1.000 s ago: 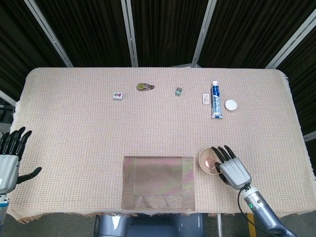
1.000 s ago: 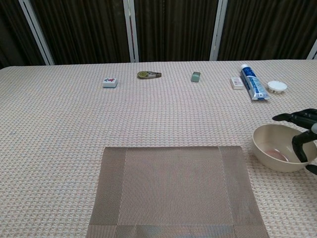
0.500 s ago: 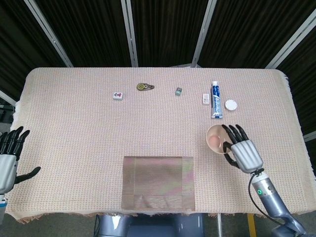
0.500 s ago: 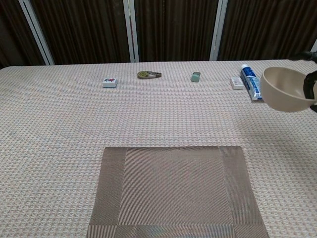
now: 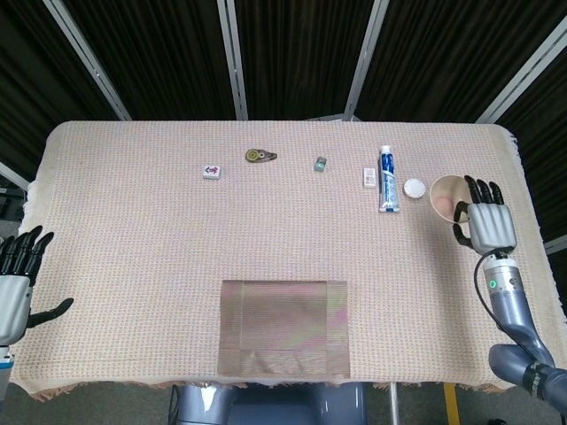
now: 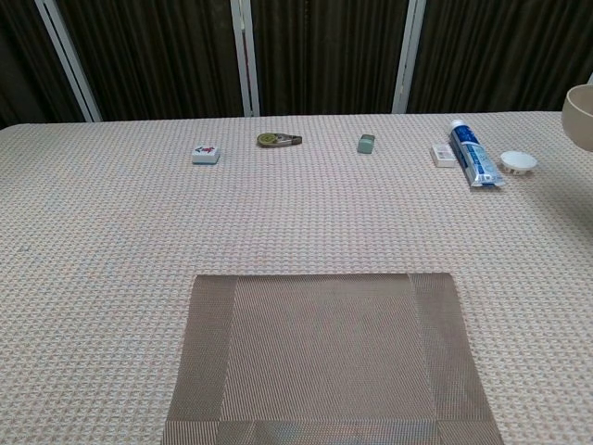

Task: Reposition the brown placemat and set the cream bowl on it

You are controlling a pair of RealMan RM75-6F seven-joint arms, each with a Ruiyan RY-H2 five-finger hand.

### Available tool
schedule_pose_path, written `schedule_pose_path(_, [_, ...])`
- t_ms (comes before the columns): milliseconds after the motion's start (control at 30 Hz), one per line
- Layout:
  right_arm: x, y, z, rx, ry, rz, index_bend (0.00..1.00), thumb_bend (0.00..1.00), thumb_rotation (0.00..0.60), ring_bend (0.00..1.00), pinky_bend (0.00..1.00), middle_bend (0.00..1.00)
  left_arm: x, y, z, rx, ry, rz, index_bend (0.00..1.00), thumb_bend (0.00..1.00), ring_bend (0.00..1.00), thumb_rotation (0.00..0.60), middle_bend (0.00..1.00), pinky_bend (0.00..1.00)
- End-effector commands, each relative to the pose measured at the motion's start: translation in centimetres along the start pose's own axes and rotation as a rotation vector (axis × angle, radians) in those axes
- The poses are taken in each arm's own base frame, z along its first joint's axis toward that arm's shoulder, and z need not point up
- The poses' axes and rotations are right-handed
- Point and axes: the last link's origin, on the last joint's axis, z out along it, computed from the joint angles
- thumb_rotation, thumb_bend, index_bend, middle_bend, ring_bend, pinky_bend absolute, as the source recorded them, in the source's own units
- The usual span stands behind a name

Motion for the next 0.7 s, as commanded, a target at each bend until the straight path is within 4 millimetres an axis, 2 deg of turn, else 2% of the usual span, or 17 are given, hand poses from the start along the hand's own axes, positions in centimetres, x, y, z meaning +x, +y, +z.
schedule_pose_path(33, [-1.4, 0.2, 2.3, -0.090, -0.029, 0.039, 0.76, 0.40, 0.600, 0.00, 0.00, 0.02, -0.1, -0.1, 0.2, 0.007, -0.003, 0.002, 0.00, 0.00, 0.00, 0.600, 0.00, 0.00])
schedule_pose_path(467, [-4.4, 0.1, 1.7, -0.087, -0.081, 0.024, 0.75, 0.38, 0.600, 0.00, 0.00, 0.03, -0.4, 0.0, 0.1, 0.010, -0.012, 0.001, 0.00, 0.00, 0.00, 0.600, 0.00, 0.00])
schedule_pose_path(500, [-4.5, 0.1, 1.6, -0.086, -0.082, 0.019, 0.68, 0.35, 0.600, 0.00, 0.00, 0.03, -0.3, -0.1, 0.1, 0.011, -0.012, 0.001, 0.00, 0.00, 0.00, 0.600, 0.00, 0.00])
schedule_pose_path(533, [-4.5, 0.1, 1.6, -0.086, -0.083, 0.017, 0.47, 0.27, 0.600, 0.00, 0.00, 0.02, -0.3, -0.1, 0.1, 0.011, -0.013, 0.001, 0.00, 0.00, 0.00, 0.600, 0.00, 0.00])
schedule_pose_path(567, [-4.6, 0.1, 1.5, -0.085, -0.085, 0.017, 0.36, 0.21, 0.600, 0.00, 0.00, 0.02, -0.3, -0.1, 0.1, 0.011, -0.013, 0.000, 0.00, 0.00, 0.00, 0.600, 0.00, 0.00])
schedule_pose_path(600, [-4.7, 0.1, 1.4, -0.082, -0.089, 0.020, 0.14, 0.10, 0.600, 0.00, 0.00, 0.01, -0.3, -0.1, 0.1, 0.011, -0.014, -0.001, 0.00, 0.00, 0.00, 0.600, 0.00, 0.00])
schedule_pose_path(633, [-4.8, 0.1, 1.2, -0.075, -0.104, 0.026, 0.01, 0.03, 0.600, 0.00, 0.00, 0.00, -0.3, -0.1, 0.1, 0.010, -0.014, -0.002, 0.00, 0.00, 0.00, 0.600, 0.00, 0.00])
schedule_pose_path(700, [-5.1, 0.2, 0.6, -0.063, -0.132, 0.022, 0.01, 0.00, 0.600, 0.00, 0.00, 0.00, -0.3, 0.0, 0.1, 0.009, -0.012, -0.004, 0.00, 0.00, 0.00, 0.600, 0.00, 0.00])
